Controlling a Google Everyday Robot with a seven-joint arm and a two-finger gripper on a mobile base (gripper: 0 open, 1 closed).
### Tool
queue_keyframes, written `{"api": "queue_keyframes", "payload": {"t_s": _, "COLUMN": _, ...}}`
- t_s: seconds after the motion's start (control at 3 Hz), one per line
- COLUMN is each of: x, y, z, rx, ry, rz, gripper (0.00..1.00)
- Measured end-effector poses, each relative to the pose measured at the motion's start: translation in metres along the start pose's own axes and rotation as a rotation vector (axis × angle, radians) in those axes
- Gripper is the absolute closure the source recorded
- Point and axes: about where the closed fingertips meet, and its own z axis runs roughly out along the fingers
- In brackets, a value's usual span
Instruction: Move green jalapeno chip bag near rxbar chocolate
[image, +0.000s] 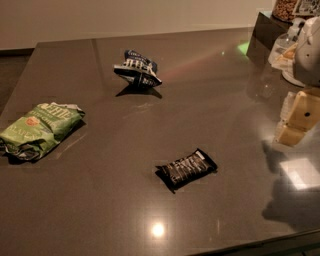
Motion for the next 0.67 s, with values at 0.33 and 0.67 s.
{"api": "queue_keyframes", "payload": {"t_s": 0.33, "x": -0.005, "y": -0.002, "z": 0.001, "rx": -0.006, "ry": -0.011, "rz": -0.004, "gripper": 0.0}}
{"api": "queue_keyframes", "payload": {"t_s": 0.67, "x": -0.033, "y": -0.016, "z": 0.009, "rx": -0.04, "ry": -0.073, "rz": -0.027, "gripper": 0.0}}
